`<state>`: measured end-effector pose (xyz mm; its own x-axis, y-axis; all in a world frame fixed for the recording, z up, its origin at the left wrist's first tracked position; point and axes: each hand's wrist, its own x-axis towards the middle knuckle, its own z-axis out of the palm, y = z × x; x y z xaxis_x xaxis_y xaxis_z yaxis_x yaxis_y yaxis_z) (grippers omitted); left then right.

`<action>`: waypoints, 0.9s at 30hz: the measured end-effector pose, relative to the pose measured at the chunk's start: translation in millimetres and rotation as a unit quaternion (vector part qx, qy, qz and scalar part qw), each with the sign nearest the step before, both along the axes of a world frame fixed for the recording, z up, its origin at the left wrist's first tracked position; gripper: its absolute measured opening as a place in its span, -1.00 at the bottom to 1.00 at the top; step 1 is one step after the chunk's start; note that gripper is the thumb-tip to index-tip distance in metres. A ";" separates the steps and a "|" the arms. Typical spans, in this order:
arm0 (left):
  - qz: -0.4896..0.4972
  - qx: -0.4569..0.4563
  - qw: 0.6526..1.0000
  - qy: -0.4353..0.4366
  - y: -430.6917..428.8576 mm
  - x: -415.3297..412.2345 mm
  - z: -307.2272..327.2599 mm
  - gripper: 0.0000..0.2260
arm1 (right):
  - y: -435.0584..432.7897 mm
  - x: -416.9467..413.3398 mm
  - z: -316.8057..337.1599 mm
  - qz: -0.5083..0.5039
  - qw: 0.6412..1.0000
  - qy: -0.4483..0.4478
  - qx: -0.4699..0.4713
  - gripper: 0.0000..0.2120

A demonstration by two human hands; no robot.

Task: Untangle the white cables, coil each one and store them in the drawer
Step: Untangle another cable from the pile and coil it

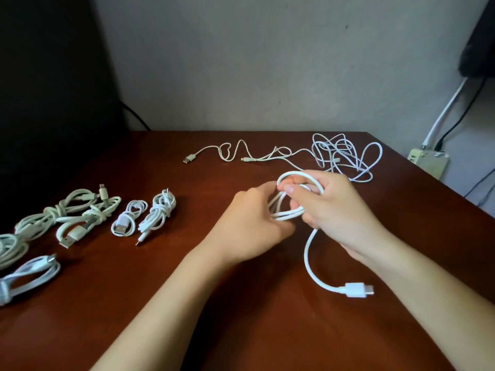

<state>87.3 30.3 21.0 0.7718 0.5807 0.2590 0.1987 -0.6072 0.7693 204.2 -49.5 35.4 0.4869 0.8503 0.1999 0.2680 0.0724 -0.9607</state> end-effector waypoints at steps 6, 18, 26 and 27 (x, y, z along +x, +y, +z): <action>-0.082 -0.152 0.985 0.029 3.8 -0.4 -2.9 -0.67 | -1.9 2.8 2.6 0.013 0.999 0.050 0.006 -0.89; 0.033 0.027 0.989 0.141 5.0 2.9 -7.5 -0.89 | -1.9 6.0 -5.4 -0.007 0.974 -0.219 -0.057 -0.93; 0.081 0.092 0.980 0.158 0.7 5.6 -12.2 -0.91 | -6.0 -2.9 -6.1 -0.050 0.922 -0.375 0.076 -0.78; 0.082 0.080 0.984 0.136 1.5 6.0 -12.2 -0.92 | -6.8 -5.1 -5.7 -0.028 0.923 -0.371 0.100 -0.76</action>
<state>93.3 31.8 8.8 0.7251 0.6712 0.1543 0.4889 -0.6595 0.5711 199.1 -56.4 29.6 0.1943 0.7386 0.6455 0.8553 0.1946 -0.4801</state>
